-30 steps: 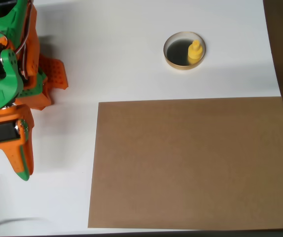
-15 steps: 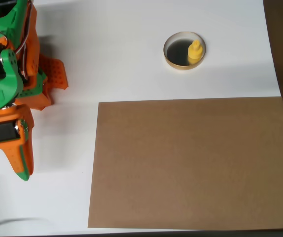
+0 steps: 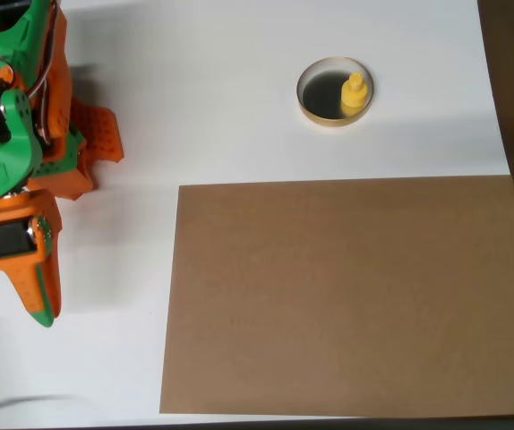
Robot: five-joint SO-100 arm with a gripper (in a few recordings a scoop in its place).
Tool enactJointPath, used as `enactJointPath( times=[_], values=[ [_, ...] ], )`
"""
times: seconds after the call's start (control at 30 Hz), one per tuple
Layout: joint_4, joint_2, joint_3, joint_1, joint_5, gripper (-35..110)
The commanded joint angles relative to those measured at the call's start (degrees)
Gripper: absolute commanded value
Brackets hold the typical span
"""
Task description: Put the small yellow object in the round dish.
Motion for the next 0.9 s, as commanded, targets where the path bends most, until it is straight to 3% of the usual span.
enactJointPath(
  times=[0.0,0.87],
  values=[
    [-1.1,2.0,-0.2,1.1,-0.4,3],
    [-1.1,2.0,-0.2,1.1,-0.4,1]
  ],
)
